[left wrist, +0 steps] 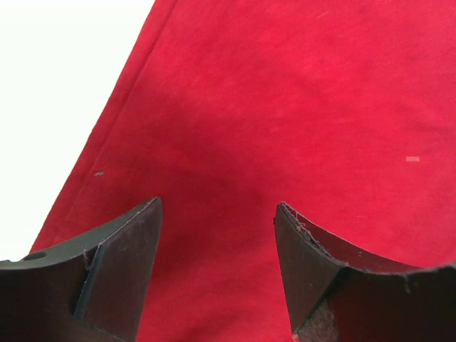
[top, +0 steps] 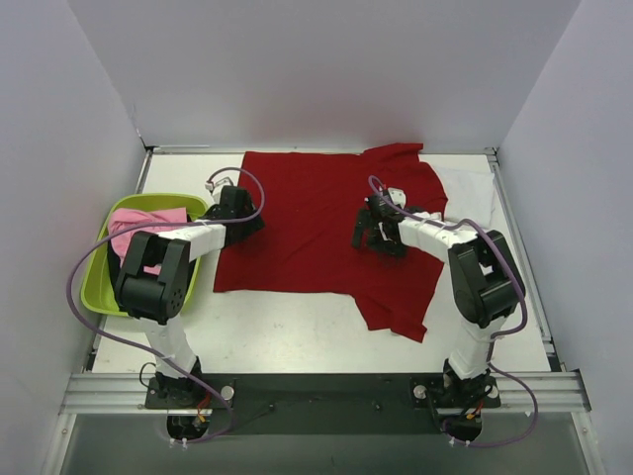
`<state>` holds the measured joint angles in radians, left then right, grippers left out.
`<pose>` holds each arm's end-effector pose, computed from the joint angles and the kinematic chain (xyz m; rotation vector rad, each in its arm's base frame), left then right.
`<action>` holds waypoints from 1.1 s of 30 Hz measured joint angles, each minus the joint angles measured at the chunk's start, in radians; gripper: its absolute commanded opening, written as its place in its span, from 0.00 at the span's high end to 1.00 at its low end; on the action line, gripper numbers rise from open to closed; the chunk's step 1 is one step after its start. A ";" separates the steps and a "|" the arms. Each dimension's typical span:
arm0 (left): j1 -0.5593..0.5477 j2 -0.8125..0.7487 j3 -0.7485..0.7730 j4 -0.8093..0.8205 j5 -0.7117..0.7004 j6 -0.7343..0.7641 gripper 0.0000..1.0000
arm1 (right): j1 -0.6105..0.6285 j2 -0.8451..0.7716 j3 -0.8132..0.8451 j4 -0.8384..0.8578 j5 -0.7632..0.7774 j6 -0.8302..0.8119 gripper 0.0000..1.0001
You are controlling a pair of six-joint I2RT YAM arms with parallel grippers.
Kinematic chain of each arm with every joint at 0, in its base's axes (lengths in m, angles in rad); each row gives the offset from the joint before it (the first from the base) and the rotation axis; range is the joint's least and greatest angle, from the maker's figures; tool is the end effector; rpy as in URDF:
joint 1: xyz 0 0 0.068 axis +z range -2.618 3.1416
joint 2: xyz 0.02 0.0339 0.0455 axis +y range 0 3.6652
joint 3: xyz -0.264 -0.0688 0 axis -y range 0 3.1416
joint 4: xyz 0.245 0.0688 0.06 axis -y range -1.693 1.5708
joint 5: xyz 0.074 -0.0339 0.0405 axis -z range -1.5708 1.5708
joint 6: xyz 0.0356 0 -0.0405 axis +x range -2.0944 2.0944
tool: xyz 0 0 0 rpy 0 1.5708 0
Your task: Fold and stack the t-shirts
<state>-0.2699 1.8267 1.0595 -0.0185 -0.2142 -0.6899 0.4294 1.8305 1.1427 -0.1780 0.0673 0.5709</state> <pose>0.3699 -0.0945 0.1651 -0.5903 2.2693 -0.2244 0.3521 0.1586 0.1761 0.2049 2.4595 0.3625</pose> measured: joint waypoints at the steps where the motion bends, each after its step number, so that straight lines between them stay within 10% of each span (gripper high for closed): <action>1: 0.000 0.013 0.002 -0.008 -0.005 0.002 0.27 | 0.001 -0.001 0.000 0.006 -0.004 0.000 0.06; 33: 0.002 -0.201 -0.233 -0.114 -0.167 -0.136 0.25 | 0.003 -0.182 -0.042 -0.009 -0.022 -0.005 0.06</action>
<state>-0.2684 1.6257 0.8265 -0.1322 -0.3817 -0.8261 0.4328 1.6482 1.1007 -0.1871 0.0452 0.5659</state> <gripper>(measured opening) 0.735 0.936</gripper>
